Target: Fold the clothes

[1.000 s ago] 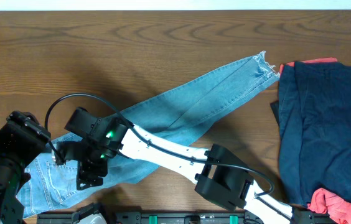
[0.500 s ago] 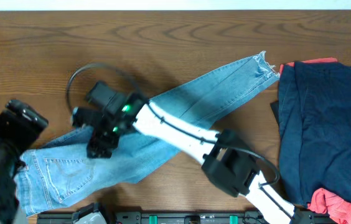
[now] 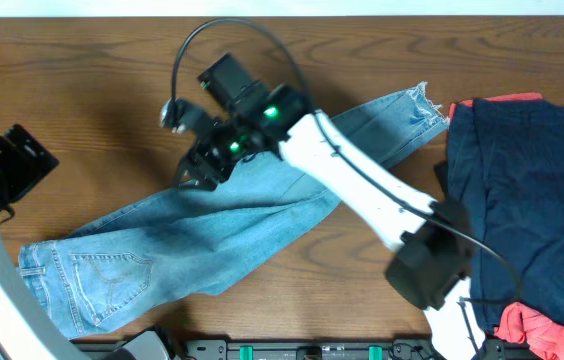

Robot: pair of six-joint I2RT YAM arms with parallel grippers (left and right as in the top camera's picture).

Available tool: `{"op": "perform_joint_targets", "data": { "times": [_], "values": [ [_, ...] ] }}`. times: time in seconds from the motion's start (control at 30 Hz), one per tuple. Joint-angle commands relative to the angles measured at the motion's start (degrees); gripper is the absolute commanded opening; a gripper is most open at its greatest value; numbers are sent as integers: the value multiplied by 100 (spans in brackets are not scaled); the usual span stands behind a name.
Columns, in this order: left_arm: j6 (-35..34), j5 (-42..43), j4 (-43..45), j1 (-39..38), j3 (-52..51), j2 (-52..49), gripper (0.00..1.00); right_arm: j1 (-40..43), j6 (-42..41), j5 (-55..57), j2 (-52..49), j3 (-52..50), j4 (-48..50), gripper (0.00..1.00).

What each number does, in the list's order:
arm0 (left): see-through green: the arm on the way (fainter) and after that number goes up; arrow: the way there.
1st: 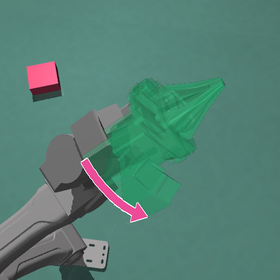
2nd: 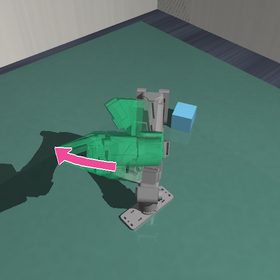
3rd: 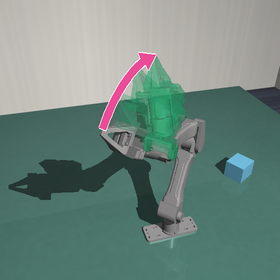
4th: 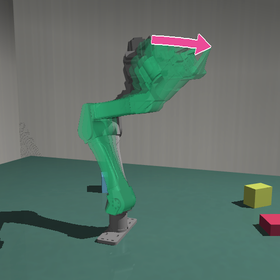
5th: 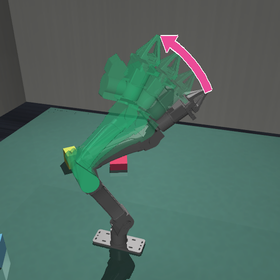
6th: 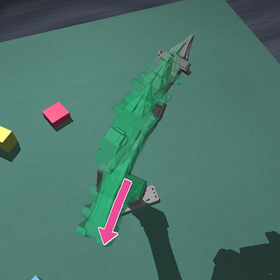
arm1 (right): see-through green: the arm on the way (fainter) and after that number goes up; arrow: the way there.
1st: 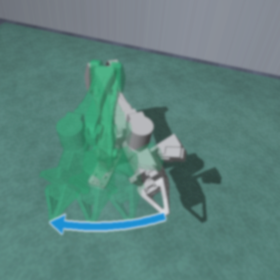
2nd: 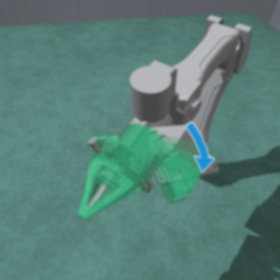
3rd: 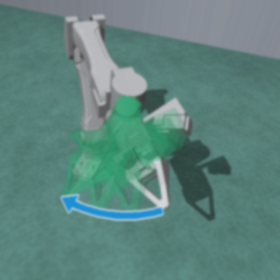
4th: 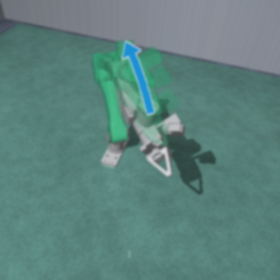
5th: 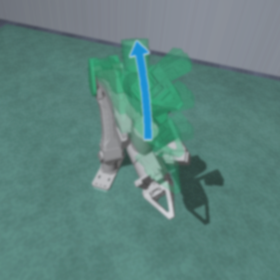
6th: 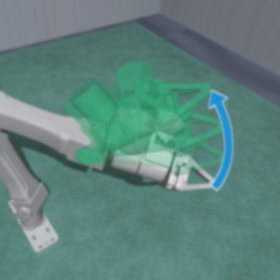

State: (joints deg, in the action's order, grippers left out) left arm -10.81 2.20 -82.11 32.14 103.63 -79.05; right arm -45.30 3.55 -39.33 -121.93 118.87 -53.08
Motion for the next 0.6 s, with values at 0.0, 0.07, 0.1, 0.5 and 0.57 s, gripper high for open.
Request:
{"op": "perform_joint_targets", "data": {
  "times": [0.0, 0.07, 0.1, 0.5, 0.57],
  "values": [
    [136, 389, -109, 225, 63, -302, 98, 378, -981, 1047, 380, 39, -249, 70],
    [138, 505, -149, 256, 63, -450, 98, 693, -1388, 1659, 474, 39, -540, 76],
    [142, 520, -157, 256, 63, -516, 98, 846, -1550, 1851, 487, 39, -664, 77],
    [114, 533, -240, 251, 63, -590, 98, 3753, -2695, 2439, 258, 24, -1641, 69],
    [111, 533, -258, 249, 63, -562, 98, 4144, -2739, 2430, 96, 20, -1727, 62]
  ]
}}
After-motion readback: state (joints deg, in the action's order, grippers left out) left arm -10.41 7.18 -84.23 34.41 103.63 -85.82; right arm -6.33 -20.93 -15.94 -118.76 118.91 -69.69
